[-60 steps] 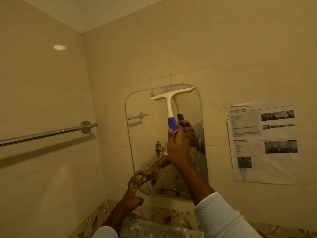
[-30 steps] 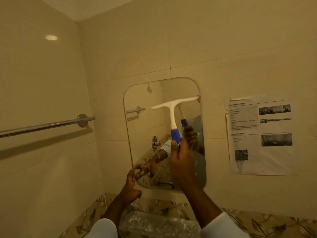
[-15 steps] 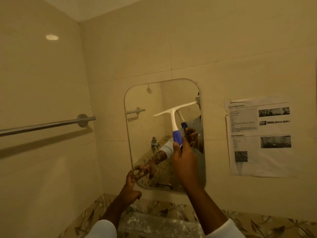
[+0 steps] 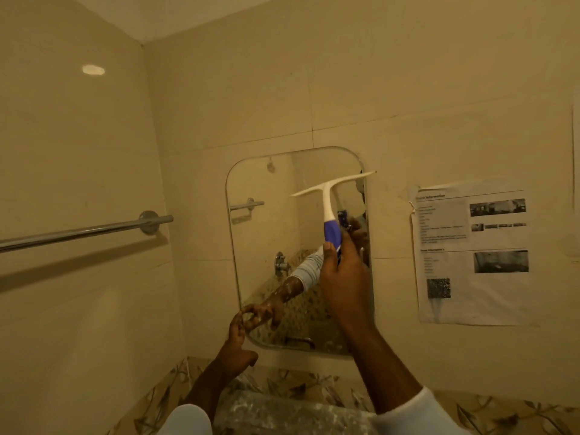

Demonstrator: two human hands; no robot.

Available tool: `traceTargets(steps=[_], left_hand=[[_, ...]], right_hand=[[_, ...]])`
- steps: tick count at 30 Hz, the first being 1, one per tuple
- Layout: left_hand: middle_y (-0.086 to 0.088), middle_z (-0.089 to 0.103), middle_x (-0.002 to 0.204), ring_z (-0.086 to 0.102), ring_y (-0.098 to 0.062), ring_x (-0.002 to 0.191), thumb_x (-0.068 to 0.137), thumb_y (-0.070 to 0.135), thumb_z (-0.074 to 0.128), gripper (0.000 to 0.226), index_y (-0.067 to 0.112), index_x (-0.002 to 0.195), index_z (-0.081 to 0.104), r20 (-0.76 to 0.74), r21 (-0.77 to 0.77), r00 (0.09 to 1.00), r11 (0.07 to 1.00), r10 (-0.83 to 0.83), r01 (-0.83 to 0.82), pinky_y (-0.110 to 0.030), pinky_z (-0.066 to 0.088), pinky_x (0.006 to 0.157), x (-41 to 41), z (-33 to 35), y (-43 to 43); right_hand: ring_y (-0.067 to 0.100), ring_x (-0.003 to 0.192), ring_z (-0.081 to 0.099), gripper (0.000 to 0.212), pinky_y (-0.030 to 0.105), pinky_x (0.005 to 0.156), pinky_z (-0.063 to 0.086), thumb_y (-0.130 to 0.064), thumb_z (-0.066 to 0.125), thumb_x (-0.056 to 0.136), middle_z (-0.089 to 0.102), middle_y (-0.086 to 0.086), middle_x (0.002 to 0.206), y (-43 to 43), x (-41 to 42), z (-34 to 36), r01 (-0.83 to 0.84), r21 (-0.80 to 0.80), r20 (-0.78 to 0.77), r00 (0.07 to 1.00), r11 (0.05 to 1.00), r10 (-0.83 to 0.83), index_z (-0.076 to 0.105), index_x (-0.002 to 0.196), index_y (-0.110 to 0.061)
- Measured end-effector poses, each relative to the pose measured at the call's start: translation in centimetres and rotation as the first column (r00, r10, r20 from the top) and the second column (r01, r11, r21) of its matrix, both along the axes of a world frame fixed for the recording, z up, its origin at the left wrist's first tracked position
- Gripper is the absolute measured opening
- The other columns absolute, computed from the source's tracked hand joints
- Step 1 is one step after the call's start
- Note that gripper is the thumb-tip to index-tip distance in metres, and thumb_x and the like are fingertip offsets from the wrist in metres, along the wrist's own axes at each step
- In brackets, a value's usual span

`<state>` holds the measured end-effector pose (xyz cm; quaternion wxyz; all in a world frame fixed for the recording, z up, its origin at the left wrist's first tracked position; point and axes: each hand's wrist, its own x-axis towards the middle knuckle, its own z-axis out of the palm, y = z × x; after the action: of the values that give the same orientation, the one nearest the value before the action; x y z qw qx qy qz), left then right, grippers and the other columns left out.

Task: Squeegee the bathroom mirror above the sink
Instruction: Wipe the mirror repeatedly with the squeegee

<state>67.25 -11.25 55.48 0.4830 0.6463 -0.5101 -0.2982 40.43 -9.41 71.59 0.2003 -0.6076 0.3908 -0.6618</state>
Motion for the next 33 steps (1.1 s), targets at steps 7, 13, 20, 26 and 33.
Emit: traceTargets(steps=[7, 13, 20, 26, 33], left_hand=[[-0.010, 0.003, 0.173, 0.010, -0.032, 0.159, 0.077, -0.021, 0.060, 0.126, 0.041, 0.162, -0.010, -0.001, 0.000, 1.000, 1.000, 0.021, -0.021, -0.047, 0.058, 0.091, -0.4, 0.1, 0.1], [-0.008, 0.001, 0.173, 0.011, -0.031, 0.159, 0.078, -0.019, 0.061, 0.126, 0.042, 0.161, -0.011, 0.012, -0.007, 1.000, 1.000, 0.021, -0.021, -0.042, 0.058, 0.083, -0.5, -0.2, 0.1], [-0.012, 0.004, 0.173, 0.010, -0.033, 0.159, 0.078, -0.019, 0.061, 0.124, 0.040, 0.160, -0.011, 0.019, -0.015, 1.000, 1.000, 0.003, -0.002, -0.041, 0.058, 0.089, -0.3, 0.0, 0.0], [-0.013, 0.006, 0.172, 0.010, -0.033, 0.159, 0.078, -0.019, 0.062, 0.125, 0.042, 0.160, -0.011, 0.015, -0.004, 1.000, 1.000, -0.008, 0.008, -0.046, 0.053, 0.103, -0.3, 0.0, -0.1], [-0.008, 0.008, 0.173, 0.011, -0.033, 0.159, 0.075, -0.020, 0.063, 0.127, 0.042, 0.160, -0.008, 0.023, 0.001, 1.000, 1.000, 0.022, -0.022, -0.056, 0.051, 0.106, -0.2, 0.0, -0.4]], right_hand=[[0.023, 0.093, 0.070, 0.052, 0.035, 0.076, 0.058, -0.043, 0.045, 0.110, 0.072, 0.009, 0.109, -0.8, -2.1, -0.4, 0.024, -0.010, -0.028, 0.999, 1.000, -0.025, 0.044, 0.157, -0.020], [0.023, 0.081, 0.069, 0.053, 0.038, 0.071, 0.060, -0.043, 0.045, 0.109, 0.071, 0.008, 0.094, -0.6, -3.0, -4.0, 0.042, 0.064, -0.050, 0.998, 0.997, -0.039, 0.045, 0.157, -0.022], [0.020, 0.077, 0.068, 0.052, 0.041, 0.070, 0.062, -0.039, 0.048, 0.109, 0.072, 0.008, 0.096, -0.5, -3.9, -5.9, 0.033, 0.058, -0.042, 0.999, 0.998, -0.031, 0.045, 0.157, -0.021], [-0.001, 0.062, 0.059, 0.049, 0.011, 0.053, 0.047, -0.038, 0.050, 0.108, 0.063, -0.008, 0.082, 0.0, -2.7, -3.5, -0.044, -0.088, 0.047, 0.998, 0.995, 0.048, 0.046, 0.155, -0.026], [0.000, 0.070, 0.064, 0.050, 0.010, 0.060, 0.052, -0.035, 0.052, 0.109, 0.057, -0.012, 0.080, -1.9, 1.0, 3.2, -0.085, -0.164, 0.044, 0.995, 0.983, 0.093, 0.048, 0.154, -0.014]])
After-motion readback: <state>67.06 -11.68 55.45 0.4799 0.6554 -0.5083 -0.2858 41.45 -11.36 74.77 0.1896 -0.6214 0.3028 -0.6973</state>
